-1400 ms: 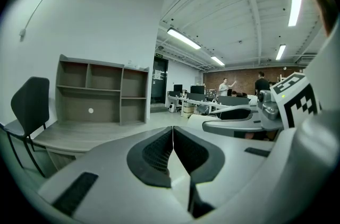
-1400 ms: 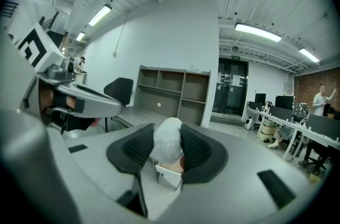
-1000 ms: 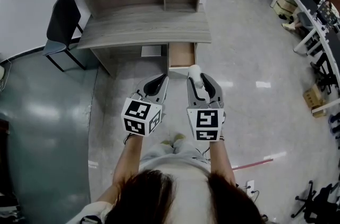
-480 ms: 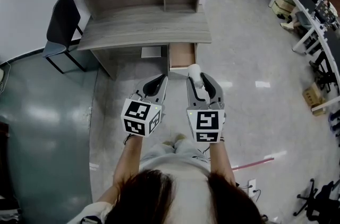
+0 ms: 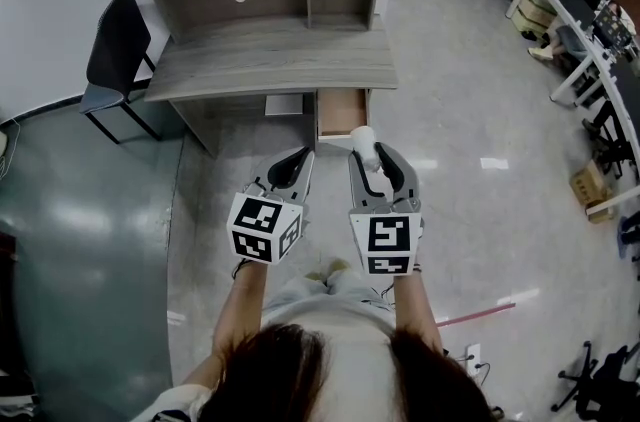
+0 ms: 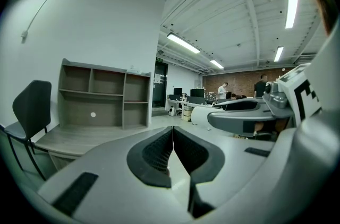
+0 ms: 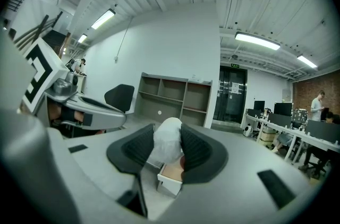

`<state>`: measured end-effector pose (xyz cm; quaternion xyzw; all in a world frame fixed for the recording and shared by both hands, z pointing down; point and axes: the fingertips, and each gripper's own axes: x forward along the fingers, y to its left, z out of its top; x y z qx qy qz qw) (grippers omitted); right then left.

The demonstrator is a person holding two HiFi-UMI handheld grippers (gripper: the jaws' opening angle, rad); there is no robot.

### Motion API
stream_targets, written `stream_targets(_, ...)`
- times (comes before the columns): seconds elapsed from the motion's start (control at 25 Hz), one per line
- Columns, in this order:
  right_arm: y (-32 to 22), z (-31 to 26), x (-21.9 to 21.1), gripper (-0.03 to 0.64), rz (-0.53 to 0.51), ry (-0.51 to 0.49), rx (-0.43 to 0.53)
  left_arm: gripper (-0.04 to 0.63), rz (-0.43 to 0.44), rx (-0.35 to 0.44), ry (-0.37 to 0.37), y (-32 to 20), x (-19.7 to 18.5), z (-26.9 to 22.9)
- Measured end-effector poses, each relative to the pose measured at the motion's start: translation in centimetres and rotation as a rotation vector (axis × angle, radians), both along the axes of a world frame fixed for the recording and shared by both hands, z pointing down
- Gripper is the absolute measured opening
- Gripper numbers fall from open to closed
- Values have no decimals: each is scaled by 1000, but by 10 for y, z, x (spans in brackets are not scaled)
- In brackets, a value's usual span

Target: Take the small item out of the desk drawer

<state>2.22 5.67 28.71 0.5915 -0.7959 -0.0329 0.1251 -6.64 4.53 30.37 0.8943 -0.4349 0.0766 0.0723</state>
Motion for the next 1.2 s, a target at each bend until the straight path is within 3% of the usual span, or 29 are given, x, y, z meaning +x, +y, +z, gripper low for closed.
stream_targets(1.2, -55, 14, 43, 164, -19, -25, -25, 18, -8, -52, -29, -58, 44, 22)
